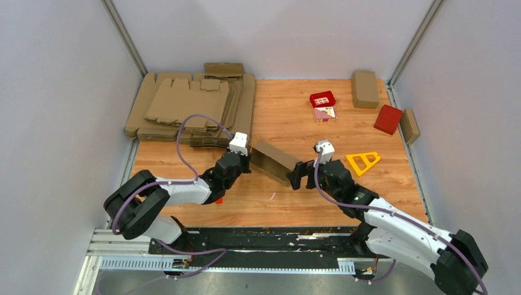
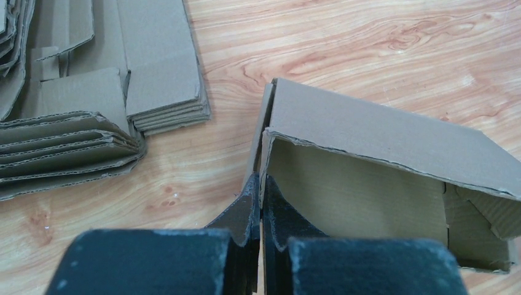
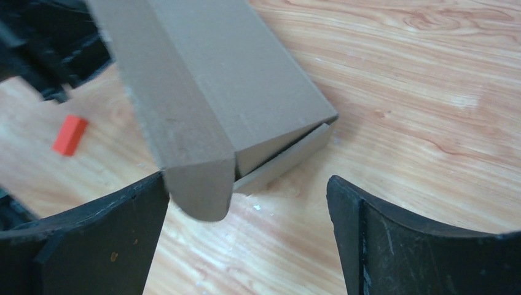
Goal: Fold the paper box
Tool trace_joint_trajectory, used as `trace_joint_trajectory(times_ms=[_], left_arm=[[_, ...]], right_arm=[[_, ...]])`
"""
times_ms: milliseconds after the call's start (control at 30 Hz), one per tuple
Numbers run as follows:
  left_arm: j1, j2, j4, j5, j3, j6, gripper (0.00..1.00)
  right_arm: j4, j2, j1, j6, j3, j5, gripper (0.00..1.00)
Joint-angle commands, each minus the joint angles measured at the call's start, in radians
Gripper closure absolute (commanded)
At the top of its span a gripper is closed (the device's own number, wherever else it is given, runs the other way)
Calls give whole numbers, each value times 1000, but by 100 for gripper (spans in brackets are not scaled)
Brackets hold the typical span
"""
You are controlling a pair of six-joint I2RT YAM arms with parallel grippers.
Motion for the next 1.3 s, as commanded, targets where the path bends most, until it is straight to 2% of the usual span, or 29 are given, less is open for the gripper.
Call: trace_joint_trajectory(times_ms=[0,200,267,367,567,733,800,900,1033,1267], left_arm=[[-7,-17,-7,-21,9,22,100],[-8,-30,-72,-1,29,12,100],[-7,-38,-157,16,56,8,95],[-7,-57,-269,44,77,-6,86],[-6,-143,-383,68,37,-63,61],[-6,-263,-532,74,34,-81,52],[-6,-302,-619,66,45,-90,51],[1,-354,-717,65,49,-113,51],[37,-393,-764,127,47,-148,53],[77,-407,-742,198,30,-169,53]], right_arm=[[-79,-134,7,-4,8,-134,0],[-112,-246,7,-48,69,-215,1],[-138,-219,6,-60,122,-201,3],[-195,-110,7,-95,228,-193,10],[-246,137,-20,-145,407,-208,22],[-217,316,-89,-130,472,-323,39],[-218,385,-99,-126,487,-373,48],[-221,477,-101,-119,489,-413,68],[-192,566,-103,-109,458,-445,84],[-196,606,-110,-119,460,-455,83]])
